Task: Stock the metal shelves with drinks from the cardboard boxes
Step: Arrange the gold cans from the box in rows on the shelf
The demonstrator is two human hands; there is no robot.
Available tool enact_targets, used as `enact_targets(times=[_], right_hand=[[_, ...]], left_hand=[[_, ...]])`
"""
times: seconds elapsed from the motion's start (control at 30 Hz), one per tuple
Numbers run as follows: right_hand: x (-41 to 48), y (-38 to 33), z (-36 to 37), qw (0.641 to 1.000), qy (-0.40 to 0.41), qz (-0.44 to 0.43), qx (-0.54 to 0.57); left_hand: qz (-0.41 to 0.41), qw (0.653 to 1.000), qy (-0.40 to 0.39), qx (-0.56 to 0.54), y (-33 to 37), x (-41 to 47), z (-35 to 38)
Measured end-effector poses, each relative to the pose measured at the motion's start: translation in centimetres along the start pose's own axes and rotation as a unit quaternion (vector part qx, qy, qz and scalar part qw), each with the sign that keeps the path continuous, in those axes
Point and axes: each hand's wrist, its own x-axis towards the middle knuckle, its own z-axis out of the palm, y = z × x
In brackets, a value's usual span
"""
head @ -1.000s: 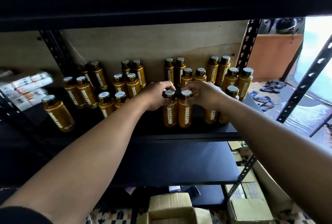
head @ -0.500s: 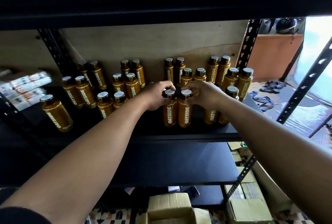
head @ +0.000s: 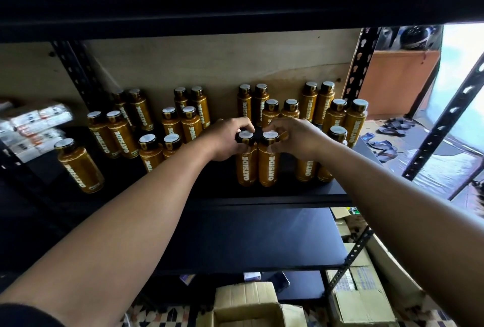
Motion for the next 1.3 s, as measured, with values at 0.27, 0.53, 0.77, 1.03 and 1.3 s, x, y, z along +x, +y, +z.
enact_targets(times=[0.27,0.53,0.77,1.03,1.3], right_hand=[[0.1,-0.2,-0.2,1.000,-0.007,-0.001,-0.012],[0.1,-0.5,-1.0,0.998,-0.041,0.005,-0.048],[0.8,-1.0,-4.2,0.995,-0.059,-0.007,-0.081],[3.4,0.9,-8.2,0.991,-0.058,0.001,-0.117],[7.7,4.6,-8.6,0.982,-0.080,0.102,-0.136]], left_hand=[[0.006,1.000,-0.010,0.013,-0.1,0.4,-0.1],[0.010,0.999,-0.035,0.022,-0.2,0.9,-0.9],[0.039,0.999,-0.022,-0.001,0.4,2.1,-3.0],[0.009,0.995,-0.088,0.046,2.6,4.7,-5.8],[0.005,0.989,-0.124,0.083,3.2,9.8,-4.4]])
